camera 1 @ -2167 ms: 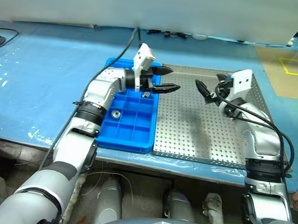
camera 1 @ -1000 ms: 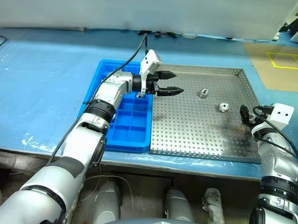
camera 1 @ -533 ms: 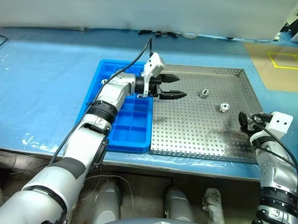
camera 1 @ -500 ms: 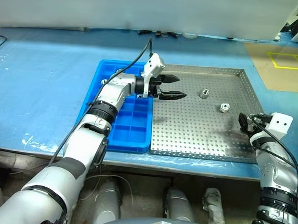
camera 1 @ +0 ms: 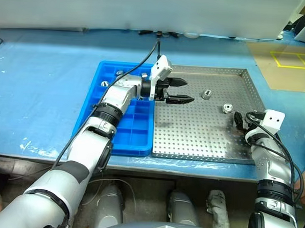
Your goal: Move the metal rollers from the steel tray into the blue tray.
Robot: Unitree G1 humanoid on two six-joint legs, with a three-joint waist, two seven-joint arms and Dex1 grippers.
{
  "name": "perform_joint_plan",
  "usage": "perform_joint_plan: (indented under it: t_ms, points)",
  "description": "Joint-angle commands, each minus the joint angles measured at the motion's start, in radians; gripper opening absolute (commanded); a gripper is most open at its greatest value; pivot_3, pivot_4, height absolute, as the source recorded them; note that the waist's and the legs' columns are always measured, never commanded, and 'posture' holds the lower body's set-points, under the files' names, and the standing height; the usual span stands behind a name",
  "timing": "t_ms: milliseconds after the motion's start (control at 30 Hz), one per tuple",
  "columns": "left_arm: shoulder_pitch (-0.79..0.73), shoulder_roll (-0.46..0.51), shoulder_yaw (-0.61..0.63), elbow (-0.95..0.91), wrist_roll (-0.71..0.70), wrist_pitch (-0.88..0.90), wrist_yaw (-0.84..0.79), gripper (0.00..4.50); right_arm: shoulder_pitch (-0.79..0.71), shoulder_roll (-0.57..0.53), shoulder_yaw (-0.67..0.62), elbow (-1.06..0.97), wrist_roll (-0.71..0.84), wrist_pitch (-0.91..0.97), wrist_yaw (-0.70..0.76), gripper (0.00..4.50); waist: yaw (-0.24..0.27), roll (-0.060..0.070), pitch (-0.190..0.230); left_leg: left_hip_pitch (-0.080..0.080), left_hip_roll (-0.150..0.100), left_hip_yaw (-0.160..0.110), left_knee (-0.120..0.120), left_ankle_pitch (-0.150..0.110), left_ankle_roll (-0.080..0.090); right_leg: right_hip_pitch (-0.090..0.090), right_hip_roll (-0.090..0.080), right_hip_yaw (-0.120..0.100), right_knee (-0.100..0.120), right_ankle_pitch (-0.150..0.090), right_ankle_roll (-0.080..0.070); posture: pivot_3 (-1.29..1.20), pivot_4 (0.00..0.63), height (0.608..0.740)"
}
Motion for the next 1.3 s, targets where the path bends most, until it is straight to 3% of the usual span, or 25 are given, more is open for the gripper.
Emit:
perform_joint_plan:
  t_ms: [33,467,800,1033,1200,1300]
  points:
    - [-0.003,-0.029,-0.025,-0.032,-0.002,-0.019,-0.04,4.17,0.038,0.018,-0.014,-0.055,0.002,-0.017,-0.022,4.5,-0.002,0.0,0.0,0.0,0.0,0.0,0.0,0.0,0.0,0.0,0.0,0.0,0.0,0.0,0.0,-0.53,0.15,0.74]
    - [-0.064,-0.07,-0.024,0.069,0.01,-0.062,-0.076,4.17,0.081,0.093,-0.019,-0.141,0.003,-0.024,-0.106,4.5,-0.037,0.0,0.0,0.0,0.0,0.0,-0.001,-0.003,-0.001,0.002,0.0,0.006,-0.006,0.0,0.0,-0.62,0.15,0.74]
    - [-0.051,-0.028,-0.007,0.053,0.02,-0.067,-0.044,4.17,-0.023,0.105,0.017,0.018,-0.024,-0.066,-0.093,4.5,-0.078,-0.002,-0.001,0.0,0.0,0.001,0.001,-0.004,0.003,0.005,0.001,0.006,-0.008,0.0,0.0,-0.59,0.15,0.74]
    - [-0.017,0.056,0.014,-0.013,0.019,-0.081,-0.018,4.17,-0.094,0.101,0.028,0.14,-0.04,-0.104,-0.082,4.5,-0.085,-0.004,-0.001,0.0,0.0,0.0,0.001,-0.004,0.003,0.005,0.001,0.005,-0.009,0.0,0.0,-0.53,0.15,0.74]
    - [0.022,0.07,-0.015,-0.07,0.014,-0.051,-0.065,4.17,-0.127,0.094,0.029,0.204,-0.048,-0.129,-0.072,4.5,-0.083,-0.013,-0.002,0.001,0.001,0.0,0.001,-0.004,0.003,0.007,0.001,0.004,-0.011,0.002,-0.003,-0.52,0.15,0.74]
    - [0.027,0.07,-0.022,-0.078,0.017,-0.048,-0.076,4.19,-0.138,0.091,0.023,0.229,-0.053,-0.139,-0.086,3.85,-0.084,-0.013,-0.002,0.003,0.001,0.0,0.002,-0.006,0.001,0.007,0.001,0.004,-0.011,0.004,-0.007,-0.52,0.15,0.74]
